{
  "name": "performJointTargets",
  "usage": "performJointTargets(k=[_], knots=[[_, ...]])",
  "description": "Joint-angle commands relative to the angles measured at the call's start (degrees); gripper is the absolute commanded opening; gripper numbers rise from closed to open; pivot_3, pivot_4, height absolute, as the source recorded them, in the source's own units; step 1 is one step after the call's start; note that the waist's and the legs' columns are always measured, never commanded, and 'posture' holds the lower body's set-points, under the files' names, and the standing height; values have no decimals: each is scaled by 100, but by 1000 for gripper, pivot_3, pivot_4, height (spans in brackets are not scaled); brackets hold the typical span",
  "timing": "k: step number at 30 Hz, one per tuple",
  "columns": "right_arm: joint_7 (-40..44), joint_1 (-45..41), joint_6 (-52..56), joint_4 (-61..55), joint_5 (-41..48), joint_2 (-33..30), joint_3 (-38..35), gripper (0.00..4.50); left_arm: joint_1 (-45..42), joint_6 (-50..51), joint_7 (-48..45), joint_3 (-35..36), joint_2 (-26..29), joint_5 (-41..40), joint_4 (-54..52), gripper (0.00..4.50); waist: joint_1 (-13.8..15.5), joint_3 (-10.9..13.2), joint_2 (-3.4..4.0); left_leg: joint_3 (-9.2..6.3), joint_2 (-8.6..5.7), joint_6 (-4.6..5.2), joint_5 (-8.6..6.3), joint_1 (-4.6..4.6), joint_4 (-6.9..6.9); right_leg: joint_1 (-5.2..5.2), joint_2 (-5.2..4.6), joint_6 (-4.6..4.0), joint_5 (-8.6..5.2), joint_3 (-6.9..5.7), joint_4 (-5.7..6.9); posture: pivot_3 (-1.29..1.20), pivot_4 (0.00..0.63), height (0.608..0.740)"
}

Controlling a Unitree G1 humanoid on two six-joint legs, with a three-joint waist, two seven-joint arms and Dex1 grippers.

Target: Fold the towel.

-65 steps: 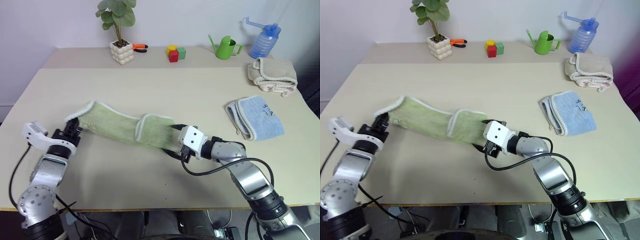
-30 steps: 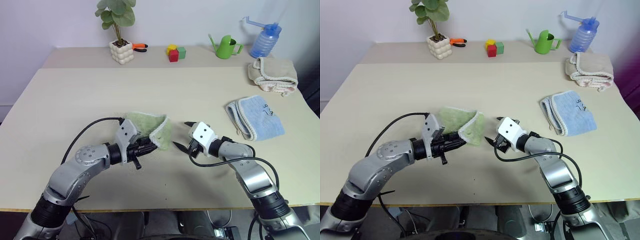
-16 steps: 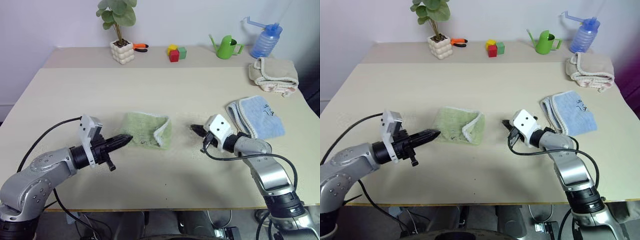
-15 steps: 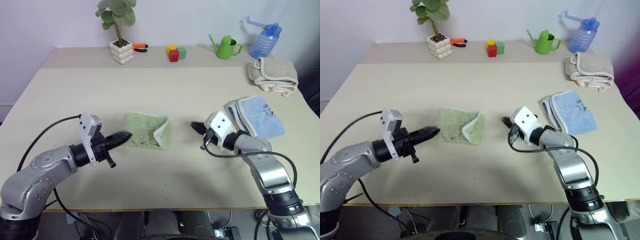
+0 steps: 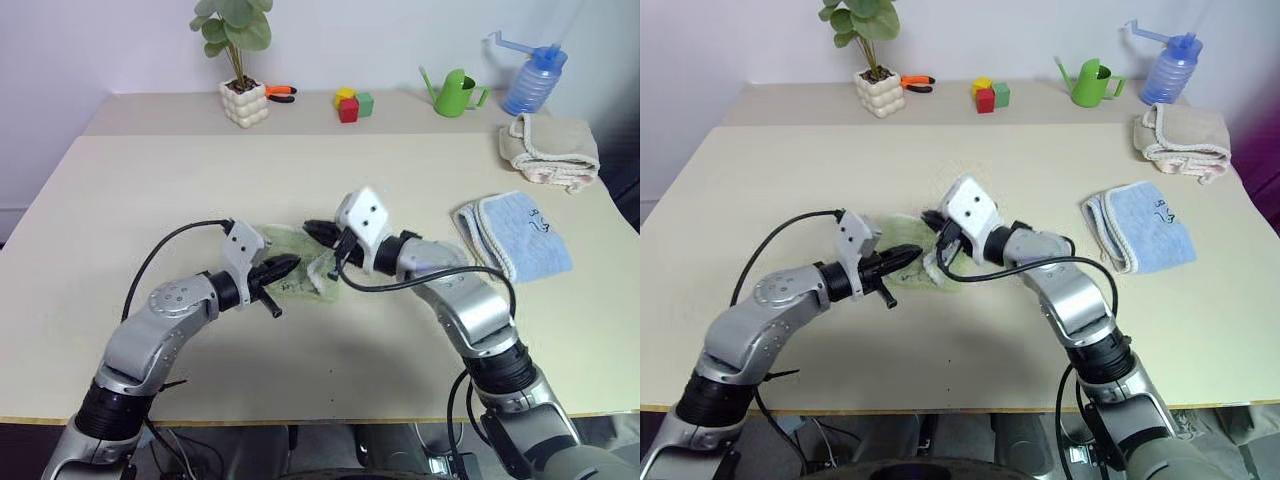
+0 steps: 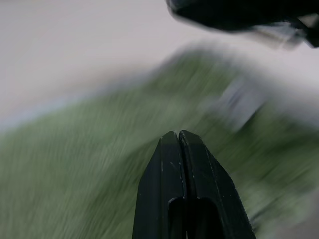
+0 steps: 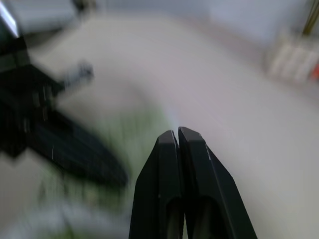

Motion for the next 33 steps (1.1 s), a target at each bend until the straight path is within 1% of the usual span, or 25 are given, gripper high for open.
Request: performJointTargets(k=[1,6,11,14,18,21,22,24,28,30,32,33], knots=[[3,473,-235,91,-355,-275,246,77,182,-361,67,-49,-95,402,207,0,0,0,0,1,-1,0,0,0,-1,0,-1,0,0,0,-1,0,150,727],[4,959,-648,312,-614,-559,229,77,489,-630,126,85,-282,586,413,0,-24,-3,2,6,0,0,0,13,-10,5,-2,0,0,4,0,0,150,727],[-29,1097,-996,515,-834,-660,205,77,581,-729,96,139,-460,592,453,0,-15,-6,0,2,2,-2,1,25,-9,20,2,0,0,1,1,0,150,727],[-88,1091,-1141,483,-763,-570,7,77,633,-786,81,158,-542,589,421,0,-13,-7,0,2,2,-2,2,25,-9,19,2,1,0,1,1,0,150,727],[-133,907,-1162,259,-499,-474,-485,77,671,-755,89,372,-601,429,117,0,-12,-6,0,2,2,-2,2,22,-8,18,2,1,0,1,1,0,150,727],[9,719,-1016,-47,-206,-503,-851,882,645,-661,43,526,-571,276,-233,0,-15,-5,0,2,2,-2,2,19,-10,13,2,1,0,1,1,0,150,727],[50,644,-971,-160,-117,-514,-947,1293,624,-595,32,585,-566,180,-383,0,-15,-5,1,1,2,-2,2,17,-10,11,2,1,0,1,1,0,150,727],[144,540,-877,-376,42,-526,-1041,2305,598,-497,23,678,-554,50,-618,0,-13,-5,1,1,2,-2,2,14,-11,8,2,1,0,1,1,0,150,727],[288,380,-619,-799,199,-511,-896,4171,559,-328,127,899,-484,-23,-885,0,-11,-5,1,0,2,-2,2,15,-13,10,2,1,0,1,0,0,150,727],[313,334,-492,-894,251,-427,-746,4171,561,-299,186,997,-436,24,-894,0,-15,-5,1,0,2,-2,2,15,-14,9,2,1,0,1,0,0,150,727],[288,305,-379,-872,366,-208,-587,4171,573,-356,250,989,-375,217,-717,0,-26,-5,1,0,2,-2,2,16,-14,9,2,1,0,1,1,0,150,727],[282,291,-338,-842,387,-104,-494,3880,580,-395,276,985,-369,281,-614,0,-29,-5,1,0,3,-2,2,17,-15,9,4,1,0,1,1,0,150,727]])
